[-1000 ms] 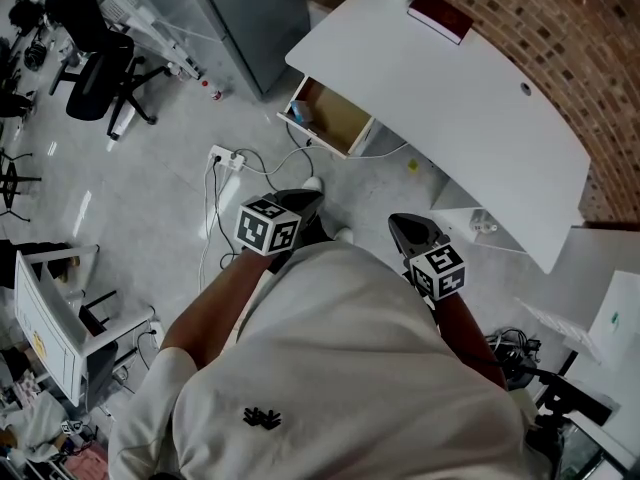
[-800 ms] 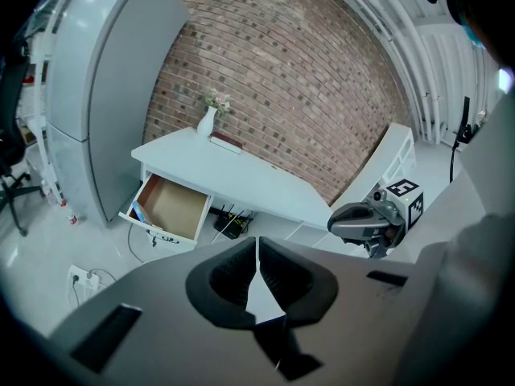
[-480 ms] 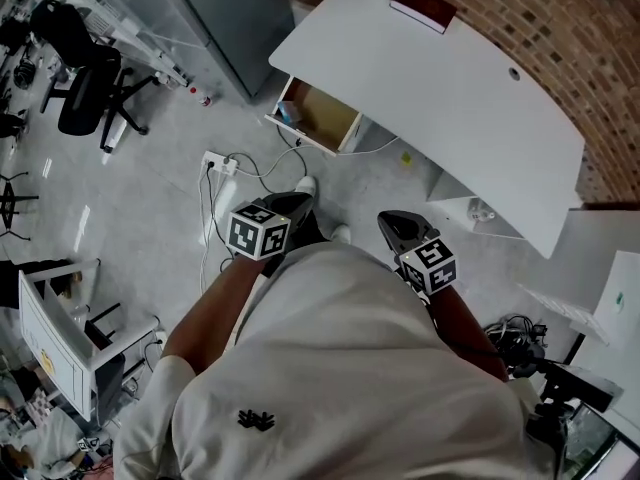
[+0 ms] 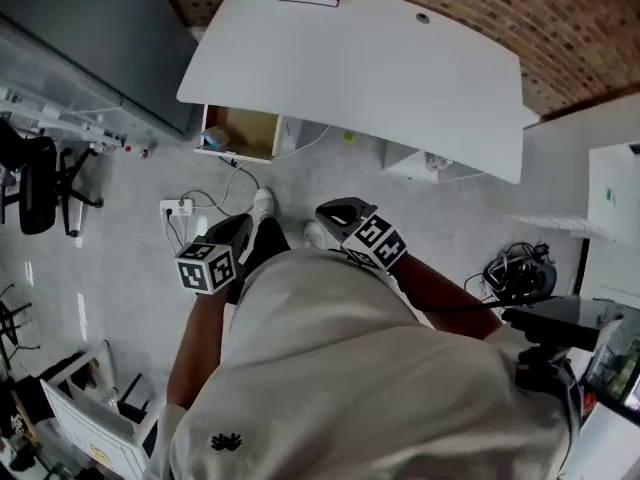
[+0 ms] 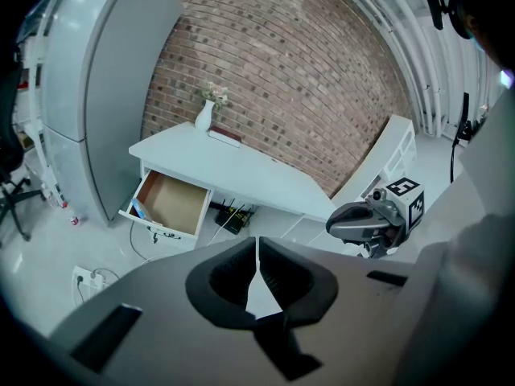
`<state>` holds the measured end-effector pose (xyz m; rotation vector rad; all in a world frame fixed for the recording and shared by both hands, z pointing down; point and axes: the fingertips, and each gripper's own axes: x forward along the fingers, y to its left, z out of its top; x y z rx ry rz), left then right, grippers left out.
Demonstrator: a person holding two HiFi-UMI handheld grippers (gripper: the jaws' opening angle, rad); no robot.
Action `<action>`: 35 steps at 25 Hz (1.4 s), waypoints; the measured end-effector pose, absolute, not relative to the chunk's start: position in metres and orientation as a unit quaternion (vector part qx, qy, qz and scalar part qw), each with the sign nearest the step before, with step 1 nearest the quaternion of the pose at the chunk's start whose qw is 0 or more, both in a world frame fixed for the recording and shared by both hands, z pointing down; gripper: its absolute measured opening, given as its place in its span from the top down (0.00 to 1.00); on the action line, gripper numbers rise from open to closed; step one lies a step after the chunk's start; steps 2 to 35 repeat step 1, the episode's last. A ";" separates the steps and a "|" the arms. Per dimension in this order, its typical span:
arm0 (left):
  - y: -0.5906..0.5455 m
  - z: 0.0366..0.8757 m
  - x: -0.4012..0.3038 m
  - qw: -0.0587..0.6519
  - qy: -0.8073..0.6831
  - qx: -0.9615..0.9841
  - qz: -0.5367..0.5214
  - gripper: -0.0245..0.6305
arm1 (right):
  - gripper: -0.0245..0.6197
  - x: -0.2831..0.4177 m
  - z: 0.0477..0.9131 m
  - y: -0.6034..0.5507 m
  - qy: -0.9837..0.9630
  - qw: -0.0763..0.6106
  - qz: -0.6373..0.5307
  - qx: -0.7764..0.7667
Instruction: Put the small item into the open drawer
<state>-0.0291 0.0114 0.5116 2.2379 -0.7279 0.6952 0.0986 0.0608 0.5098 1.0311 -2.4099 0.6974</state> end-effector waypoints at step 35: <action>0.012 0.510 -0.033 0.337 -0.292 0.855 0.265 0.91 | 0.92 0.095 0.510 0.058 -0.873 0.213 0.248 0.361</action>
